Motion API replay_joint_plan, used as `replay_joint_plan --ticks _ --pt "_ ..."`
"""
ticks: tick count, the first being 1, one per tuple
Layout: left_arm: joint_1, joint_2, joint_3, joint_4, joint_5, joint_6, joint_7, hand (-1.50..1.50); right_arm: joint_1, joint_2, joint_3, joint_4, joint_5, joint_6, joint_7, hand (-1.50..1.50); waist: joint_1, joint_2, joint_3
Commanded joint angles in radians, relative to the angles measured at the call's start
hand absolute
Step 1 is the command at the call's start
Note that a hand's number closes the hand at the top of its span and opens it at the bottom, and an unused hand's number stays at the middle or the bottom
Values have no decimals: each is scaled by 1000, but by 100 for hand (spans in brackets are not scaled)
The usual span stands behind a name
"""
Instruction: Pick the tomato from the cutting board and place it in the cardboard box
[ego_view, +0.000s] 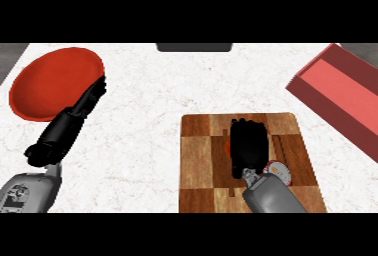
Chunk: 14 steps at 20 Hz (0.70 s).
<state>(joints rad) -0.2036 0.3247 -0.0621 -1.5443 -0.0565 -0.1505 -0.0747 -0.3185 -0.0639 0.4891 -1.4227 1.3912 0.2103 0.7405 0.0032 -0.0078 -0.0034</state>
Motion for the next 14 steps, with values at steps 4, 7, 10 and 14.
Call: replay_joint_plan --ticks 4,7,10,14 --pt "22 -35 -16 7 -38 16 -33 0 -59 -64 -82 51 -179 -31 -314 150 10 13 4" --pt "-11 -20 -16 -15 -27 -4 -8 0 -99 -71 -134 68 -363 43 -524 150 28 19 6" --pt "-62 6 34 43 14 -44 -11 0 -164 -141 -194 101 -412 17 -686 150 4 15 4" --pt "-21 -3 37 55 -12 -41 -47 0 -205 -159 -227 115 -379 -72 -758 150 0 9 3"
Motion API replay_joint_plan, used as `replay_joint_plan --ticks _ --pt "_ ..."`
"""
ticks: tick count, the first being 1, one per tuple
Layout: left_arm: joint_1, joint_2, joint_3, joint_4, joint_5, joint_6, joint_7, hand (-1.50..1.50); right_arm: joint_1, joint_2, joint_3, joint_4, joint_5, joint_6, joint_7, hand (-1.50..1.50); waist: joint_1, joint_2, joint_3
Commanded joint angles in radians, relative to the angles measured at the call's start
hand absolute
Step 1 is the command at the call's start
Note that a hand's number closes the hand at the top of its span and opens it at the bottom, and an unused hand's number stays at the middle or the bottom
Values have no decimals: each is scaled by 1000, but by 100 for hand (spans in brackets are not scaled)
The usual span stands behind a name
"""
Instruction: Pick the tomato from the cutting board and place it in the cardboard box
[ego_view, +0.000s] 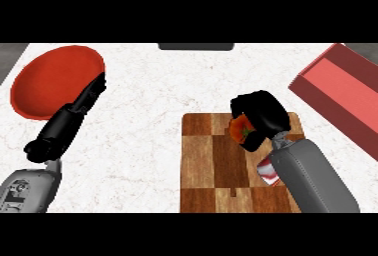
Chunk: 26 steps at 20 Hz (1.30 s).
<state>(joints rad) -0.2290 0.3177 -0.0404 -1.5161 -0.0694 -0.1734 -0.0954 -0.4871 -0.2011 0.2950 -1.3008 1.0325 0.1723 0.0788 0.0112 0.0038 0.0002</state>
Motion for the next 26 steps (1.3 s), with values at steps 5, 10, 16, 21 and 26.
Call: replay_joint_plan --ticks 5,10,16,21,26 --pt "12 -32 5 18 -32 24 -11 0 -96 -70 -52 -197 7 57 -36 150 -14 -7 -1" --pt "24 -28 9 -8 -24 9 15 0 -93 -66 -218 -290 -40 23 96 150 -21 -10 0" --pt "42 -10 37 1 -4 -17 -21 0 -149 -90 -445 -285 -120 -7 220 150 -14 -5 -1" --pt "43 -57 -21 -71 -40 4 44 0 -262 -215 -609 -86 -168 -30 182 150 0 -2 0" --pt "21 -8 49 -37 -6 -45 15 0 -296 -329 -646 127 -143 -82 83 150 2 0 0"
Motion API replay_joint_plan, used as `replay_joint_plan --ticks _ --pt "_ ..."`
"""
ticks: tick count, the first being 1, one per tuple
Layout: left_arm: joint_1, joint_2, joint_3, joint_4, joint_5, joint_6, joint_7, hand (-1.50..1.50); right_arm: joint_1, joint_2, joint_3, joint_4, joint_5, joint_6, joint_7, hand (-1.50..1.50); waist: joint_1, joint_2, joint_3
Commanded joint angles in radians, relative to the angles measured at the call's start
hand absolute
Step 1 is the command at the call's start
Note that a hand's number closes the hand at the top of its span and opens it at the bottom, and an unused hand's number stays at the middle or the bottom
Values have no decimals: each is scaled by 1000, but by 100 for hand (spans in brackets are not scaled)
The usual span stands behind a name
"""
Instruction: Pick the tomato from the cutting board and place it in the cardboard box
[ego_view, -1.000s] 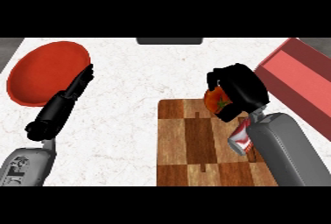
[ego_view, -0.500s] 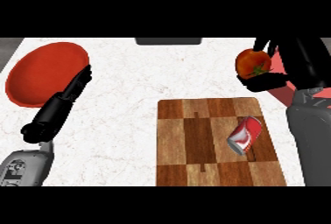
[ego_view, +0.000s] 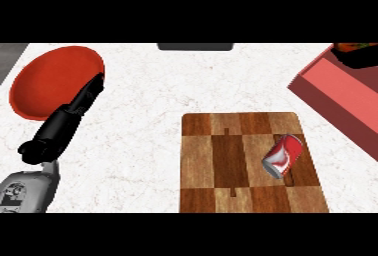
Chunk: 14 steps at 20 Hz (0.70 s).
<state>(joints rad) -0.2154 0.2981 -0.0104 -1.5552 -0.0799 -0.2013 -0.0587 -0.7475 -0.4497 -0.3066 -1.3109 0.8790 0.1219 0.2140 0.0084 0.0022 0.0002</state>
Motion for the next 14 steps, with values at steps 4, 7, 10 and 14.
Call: replay_joint_plan --ticks 4,7,10,14 --pt "-37 -24 -9 47 -31 12 -27 0 11 -173 -38 315 21 0 -203 150 4 8 1" --pt "-26 -17 -10 25 -9 -17 -2 0 -28 -225 -20 430 24 153 -166 150 11 9 0" --pt "5 -16 -10 10 -29 -4 -37 0 -59 -275 -22 565 28 195 -223 150 22 10 1" --pt "-78 -20 9 70 -15 -17 -1 0 -98 -347 4 721 60 227 -340 150 19 12 1"
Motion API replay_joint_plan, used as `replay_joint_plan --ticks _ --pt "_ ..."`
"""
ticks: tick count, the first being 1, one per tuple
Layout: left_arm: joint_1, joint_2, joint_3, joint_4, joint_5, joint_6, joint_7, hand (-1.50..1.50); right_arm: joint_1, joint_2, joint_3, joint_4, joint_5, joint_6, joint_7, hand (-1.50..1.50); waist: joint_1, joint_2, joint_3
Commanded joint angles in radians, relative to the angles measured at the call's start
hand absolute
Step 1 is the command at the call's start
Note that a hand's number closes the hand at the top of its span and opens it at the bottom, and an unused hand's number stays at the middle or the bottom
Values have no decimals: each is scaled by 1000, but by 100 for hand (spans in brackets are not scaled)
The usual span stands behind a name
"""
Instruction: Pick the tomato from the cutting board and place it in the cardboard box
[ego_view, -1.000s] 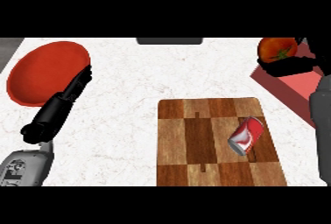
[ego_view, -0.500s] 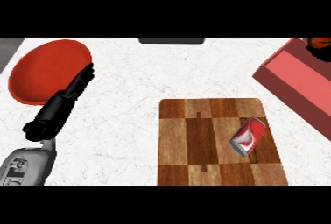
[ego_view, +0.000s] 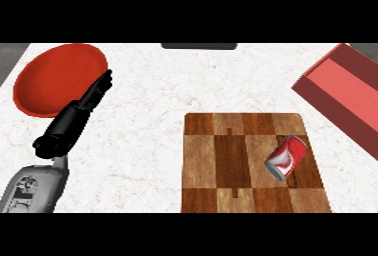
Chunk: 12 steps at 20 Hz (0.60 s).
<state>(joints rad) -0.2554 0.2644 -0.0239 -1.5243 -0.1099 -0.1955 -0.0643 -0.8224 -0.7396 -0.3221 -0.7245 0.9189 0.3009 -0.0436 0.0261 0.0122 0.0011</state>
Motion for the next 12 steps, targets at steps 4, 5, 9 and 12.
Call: replay_joint_plan --ticks 4,5,9,12 --pt "-11 -7 -5 -16 -3 -11 14 0 -64 -89 54 276 81 67 -80 150 19 4 1" --pt "17 -15 -5 -17 -13 5 -3 0 -47 -135 53 276 61 152 -153 -150 7 -1 0" --pt "-12 31 45 2 45 -59 7 0 -46 -150 47 338 38 152 -351 -150 14 3 2" --pt "-37 5 36 37 12 -22 -5 0 -35 -81 -14 327 -30 67 -423 -150 -4 0 2"
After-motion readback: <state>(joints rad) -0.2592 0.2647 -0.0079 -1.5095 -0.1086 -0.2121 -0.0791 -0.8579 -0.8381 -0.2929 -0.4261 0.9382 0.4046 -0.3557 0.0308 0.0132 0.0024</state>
